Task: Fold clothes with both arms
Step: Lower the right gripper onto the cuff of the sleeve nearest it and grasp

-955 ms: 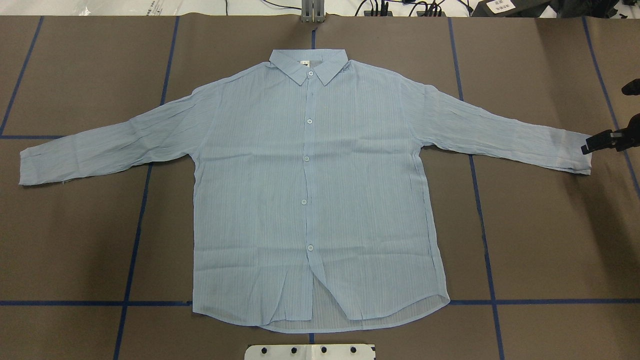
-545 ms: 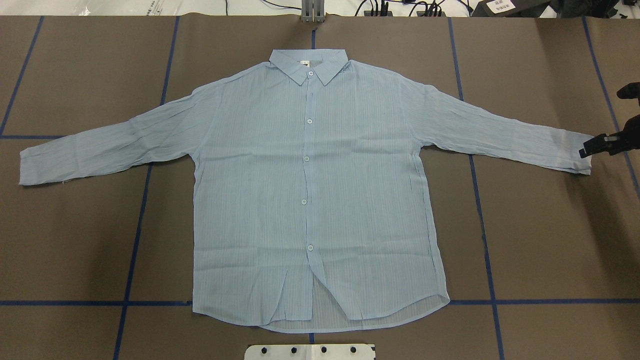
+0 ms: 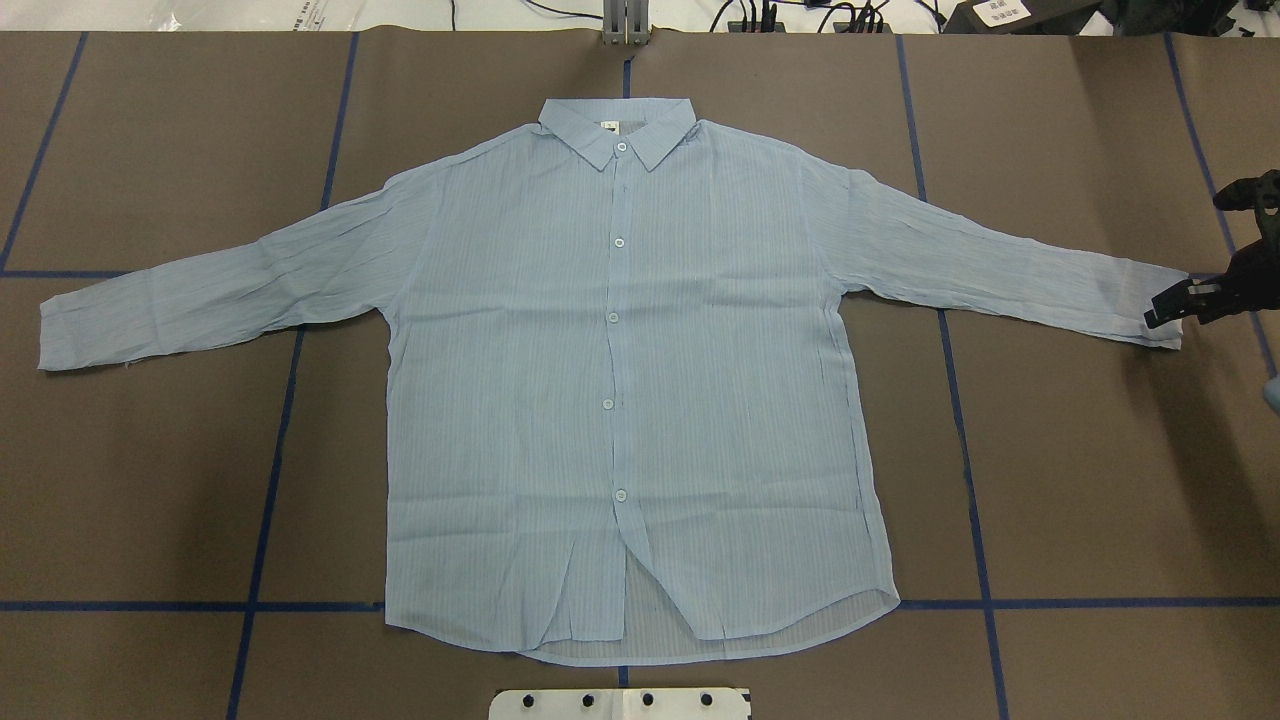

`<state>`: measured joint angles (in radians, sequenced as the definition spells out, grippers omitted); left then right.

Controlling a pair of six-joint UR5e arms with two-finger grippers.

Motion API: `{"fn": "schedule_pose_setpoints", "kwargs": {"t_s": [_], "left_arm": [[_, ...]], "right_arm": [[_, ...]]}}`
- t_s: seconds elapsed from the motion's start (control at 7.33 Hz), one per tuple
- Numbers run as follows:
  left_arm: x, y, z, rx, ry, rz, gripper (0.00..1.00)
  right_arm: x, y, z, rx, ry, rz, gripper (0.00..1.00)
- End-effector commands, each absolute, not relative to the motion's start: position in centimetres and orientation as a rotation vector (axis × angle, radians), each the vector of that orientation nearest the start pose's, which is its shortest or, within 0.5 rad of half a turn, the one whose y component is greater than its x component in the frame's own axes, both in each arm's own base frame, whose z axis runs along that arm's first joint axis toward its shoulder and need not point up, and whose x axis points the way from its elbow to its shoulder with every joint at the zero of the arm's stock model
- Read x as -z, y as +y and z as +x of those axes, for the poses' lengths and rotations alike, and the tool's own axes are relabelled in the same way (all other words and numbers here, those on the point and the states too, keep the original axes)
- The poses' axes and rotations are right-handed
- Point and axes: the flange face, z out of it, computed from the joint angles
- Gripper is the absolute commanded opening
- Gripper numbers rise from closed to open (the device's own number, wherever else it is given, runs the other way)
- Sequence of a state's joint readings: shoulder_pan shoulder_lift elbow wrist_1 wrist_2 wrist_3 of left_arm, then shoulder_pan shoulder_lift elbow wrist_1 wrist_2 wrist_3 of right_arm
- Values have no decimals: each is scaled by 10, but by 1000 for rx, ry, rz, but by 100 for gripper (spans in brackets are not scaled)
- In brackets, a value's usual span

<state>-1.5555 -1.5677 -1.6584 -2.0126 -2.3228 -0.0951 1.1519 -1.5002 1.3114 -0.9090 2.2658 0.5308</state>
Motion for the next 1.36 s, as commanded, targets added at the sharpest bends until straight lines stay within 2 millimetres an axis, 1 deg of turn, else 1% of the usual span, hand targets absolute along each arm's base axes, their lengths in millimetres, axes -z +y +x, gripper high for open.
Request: {"fn": "schedule_pose_setpoints", "kwargs": {"t_s": [0.0, 0.27, 0.55, 0.82, 1.23], "left_arm": [[-566, -514, -57, -124, 760, 462, 100], [-566, -514, -57, -125, 761, 462, 100], [-566, -514, -57, -125, 761, 462, 100], [-567, -513, -57, -124, 761, 459, 100], [-567, -513, -57, -123, 763, 457, 100]], "right_arm": [[-683, -519, -161, 58, -814, 83, 70], [-681, -521, -163, 63, -814, 81, 69], [-680, -523, -163, 61, -813, 82, 61], [-678, -525, -164, 61, -813, 84, 56], [-683, -523, -161, 55, -809, 79, 55]]}}
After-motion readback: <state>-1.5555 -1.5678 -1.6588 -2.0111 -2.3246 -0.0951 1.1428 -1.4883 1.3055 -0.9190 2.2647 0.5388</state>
